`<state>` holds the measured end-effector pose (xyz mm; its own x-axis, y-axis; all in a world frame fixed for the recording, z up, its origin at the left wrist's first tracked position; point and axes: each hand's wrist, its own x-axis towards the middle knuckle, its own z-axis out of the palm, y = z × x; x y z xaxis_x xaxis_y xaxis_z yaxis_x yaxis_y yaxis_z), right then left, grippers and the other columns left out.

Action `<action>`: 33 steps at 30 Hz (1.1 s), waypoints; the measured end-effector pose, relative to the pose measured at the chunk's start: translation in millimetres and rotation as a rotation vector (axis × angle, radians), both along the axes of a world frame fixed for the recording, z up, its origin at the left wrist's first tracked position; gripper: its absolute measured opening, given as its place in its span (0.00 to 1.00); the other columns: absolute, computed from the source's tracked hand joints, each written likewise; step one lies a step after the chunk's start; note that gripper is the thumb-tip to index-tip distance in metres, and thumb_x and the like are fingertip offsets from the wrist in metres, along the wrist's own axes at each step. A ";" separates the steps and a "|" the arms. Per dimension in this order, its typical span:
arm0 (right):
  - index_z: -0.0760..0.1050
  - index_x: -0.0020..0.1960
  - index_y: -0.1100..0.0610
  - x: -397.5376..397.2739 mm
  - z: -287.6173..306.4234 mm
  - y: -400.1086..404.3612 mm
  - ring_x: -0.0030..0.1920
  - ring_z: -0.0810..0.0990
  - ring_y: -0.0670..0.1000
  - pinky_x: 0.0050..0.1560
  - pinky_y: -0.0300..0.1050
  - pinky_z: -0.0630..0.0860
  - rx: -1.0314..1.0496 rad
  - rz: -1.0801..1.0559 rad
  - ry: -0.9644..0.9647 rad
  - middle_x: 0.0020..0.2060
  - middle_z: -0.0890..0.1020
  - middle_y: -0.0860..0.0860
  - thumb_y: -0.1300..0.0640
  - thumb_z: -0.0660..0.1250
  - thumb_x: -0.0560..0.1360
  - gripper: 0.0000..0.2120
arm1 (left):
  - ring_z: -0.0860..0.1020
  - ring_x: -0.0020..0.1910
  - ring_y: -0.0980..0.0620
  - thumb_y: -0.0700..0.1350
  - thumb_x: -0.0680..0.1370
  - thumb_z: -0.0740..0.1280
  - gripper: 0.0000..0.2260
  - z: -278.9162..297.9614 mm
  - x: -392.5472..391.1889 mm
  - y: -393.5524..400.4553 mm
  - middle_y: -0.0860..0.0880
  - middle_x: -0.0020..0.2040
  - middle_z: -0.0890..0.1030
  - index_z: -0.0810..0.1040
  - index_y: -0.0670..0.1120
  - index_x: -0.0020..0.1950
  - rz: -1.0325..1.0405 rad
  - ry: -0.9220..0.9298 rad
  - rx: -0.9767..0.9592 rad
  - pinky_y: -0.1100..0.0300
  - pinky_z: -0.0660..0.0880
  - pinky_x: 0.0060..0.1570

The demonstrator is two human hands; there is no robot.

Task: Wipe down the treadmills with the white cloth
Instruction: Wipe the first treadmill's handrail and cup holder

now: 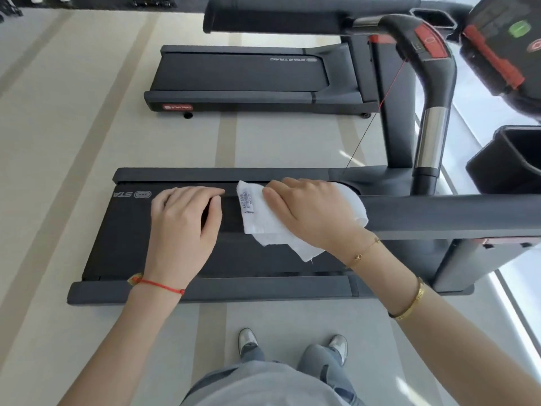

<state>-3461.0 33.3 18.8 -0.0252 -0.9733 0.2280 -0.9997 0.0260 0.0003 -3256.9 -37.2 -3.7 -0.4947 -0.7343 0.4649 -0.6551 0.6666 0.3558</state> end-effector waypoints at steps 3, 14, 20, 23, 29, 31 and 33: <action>0.78 0.55 0.52 2.2 -5.3 16.8 0.38 0.75 0.53 0.41 0.46 0.71 -0.075 0.005 -0.022 0.41 0.79 0.48 0.48 0.43 0.84 0.25 | 0.80 0.53 0.51 0.44 0.82 0.59 0.11 0.4 9.4 -3.5 0.53 0.52 0.83 0.82 0.47 0.55 -0.031 0.013 0.019 0.50 0.69 0.61; 0.69 0.49 0.53 52.8 12.1 -29.7 0.33 0.69 0.54 0.30 0.46 0.58 0.132 0.034 0.082 0.36 0.70 0.48 0.54 0.47 0.82 0.12 | 0.79 0.51 0.48 0.41 0.81 0.58 0.11 0.9 22.7 -7.4 0.50 0.51 0.82 0.80 0.43 0.55 -0.018 0.106 0.165 0.51 0.73 0.58; 0.73 0.59 0.48 43.0 11.0 -11.4 0.41 0.75 0.51 0.38 0.45 0.69 0.107 0.023 0.010 0.44 0.78 0.46 0.48 0.39 0.82 0.24 | 0.79 0.53 0.49 0.41 0.82 0.60 0.10 -1.7 27.2 -9.9 0.49 0.54 0.82 0.80 0.42 0.58 -0.010 0.139 0.230 0.49 0.73 0.58; 0.75 0.56 0.48 27.6 10.4 -2.5 0.37 0.74 0.52 0.35 0.44 0.66 0.095 -0.036 0.019 0.41 0.78 0.46 0.48 0.39 0.82 0.25 | 0.79 0.56 0.50 0.43 0.83 0.59 0.12 -2.0 27.1 -9.7 0.50 0.56 0.82 0.80 0.43 0.60 -0.007 0.151 0.248 0.50 0.73 0.61; 0.60 0.38 0.52 36.6 11.2 -41.4 0.26 0.65 0.53 0.27 0.43 0.55 0.203 0.032 -0.043 0.26 0.67 0.48 0.53 0.50 0.81 0.12 | 0.78 0.57 0.52 0.42 0.82 0.60 0.12 -3.4 26.5 -8.6 0.50 0.56 0.82 0.80 0.43 0.60 -0.013 0.204 0.254 0.54 0.72 0.62; 0.62 0.39 0.52 47.2 10.1 -48.0 0.27 0.67 0.54 0.27 0.44 0.55 0.195 0.088 -0.041 0.27 0.69 0.48 0.52 0.49 0.81 0.13 | 0.78 0.57 0.53 0.42 0.82 0.59 0.13 -3.1 26.8 -8.6 0.51 0.56 0.82 0.80 0.43 0.61 -0.021 0.225 0.256 0.60 0.71 0.61; 0.68 0.45 0.50 48.2 6.7 -38.4 0.32 0.73 0.55 0.27 0.45 0.60 0.142 0.101 0.012 0.33 0.74 0.47 0.50 0.48 0.82 0.13 | 0.77 0.56 0.54 0.42 0.82 0.58 0.13 -2.9 26.9 -8.3 0.51 0.56 0.82 0.80 0.43 0.61 -0.022 0.229 0.259 0.61 0.70 0.61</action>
